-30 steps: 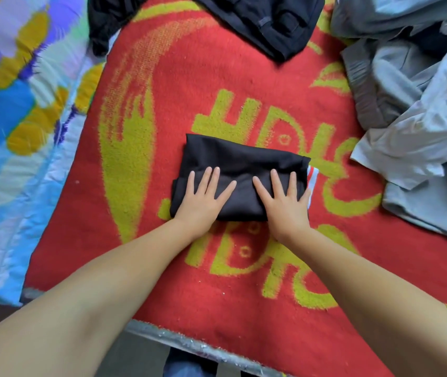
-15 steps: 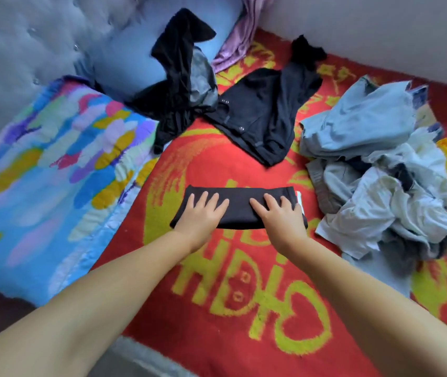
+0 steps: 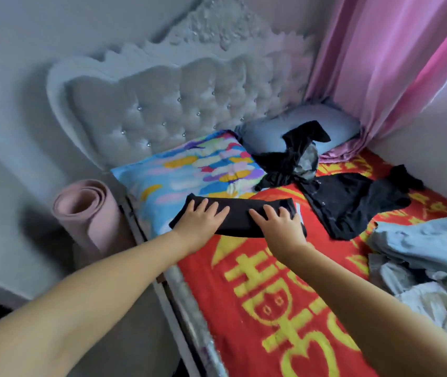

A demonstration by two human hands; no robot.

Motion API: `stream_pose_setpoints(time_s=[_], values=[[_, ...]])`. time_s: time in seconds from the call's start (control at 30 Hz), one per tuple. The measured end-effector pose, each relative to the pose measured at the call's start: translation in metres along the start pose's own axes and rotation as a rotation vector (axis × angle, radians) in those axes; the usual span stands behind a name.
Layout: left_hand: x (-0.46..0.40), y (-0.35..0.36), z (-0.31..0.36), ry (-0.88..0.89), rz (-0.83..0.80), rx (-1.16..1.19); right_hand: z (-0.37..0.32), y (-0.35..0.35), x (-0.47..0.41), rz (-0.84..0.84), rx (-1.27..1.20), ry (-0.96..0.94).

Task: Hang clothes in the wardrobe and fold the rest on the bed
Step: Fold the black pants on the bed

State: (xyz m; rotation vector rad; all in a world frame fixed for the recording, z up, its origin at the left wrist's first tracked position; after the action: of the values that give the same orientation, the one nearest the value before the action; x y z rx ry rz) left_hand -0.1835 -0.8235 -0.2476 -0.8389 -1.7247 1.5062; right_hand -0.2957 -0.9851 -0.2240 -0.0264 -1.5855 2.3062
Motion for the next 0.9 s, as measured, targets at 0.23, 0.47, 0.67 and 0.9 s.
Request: stream_pose_setpoints(time_s=[0.23,0.47,0.67,0.9], values=[[0.171,-0.015,-0.079,-0.320,-0.105,0.011,-0.141,-0.073,0.024,0.124,0.069,-0.322],[0.359,0.002,-0.139,-0.598,-0.163,0.045,-0.309,-0.133,0.062,0.211,0.167,-0.617],[0.518,0.030,-0.184,-0.770,-0.254,0.096,-0.464,-0.168,0.121,0.231,0.226,-0.781],[0.671,0.056,-0.252,-0.907,-0.324,0.111,-0.622,-0.215,0.178,0.252,0.258,-0.926]])
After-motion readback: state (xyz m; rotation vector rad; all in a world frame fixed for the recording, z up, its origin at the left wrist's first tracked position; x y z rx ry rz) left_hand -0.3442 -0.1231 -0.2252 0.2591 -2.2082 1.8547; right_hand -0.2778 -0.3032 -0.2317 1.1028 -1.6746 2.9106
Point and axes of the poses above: each hand's wrist, its own x-axis away from the middle knuckle, its own y-axis out of the palm, z = x × y, the point moved 2 cm from there along -x, towards the middle knuckle, and after that the axes turned 8 degrees about x, right-handed, at the moved point
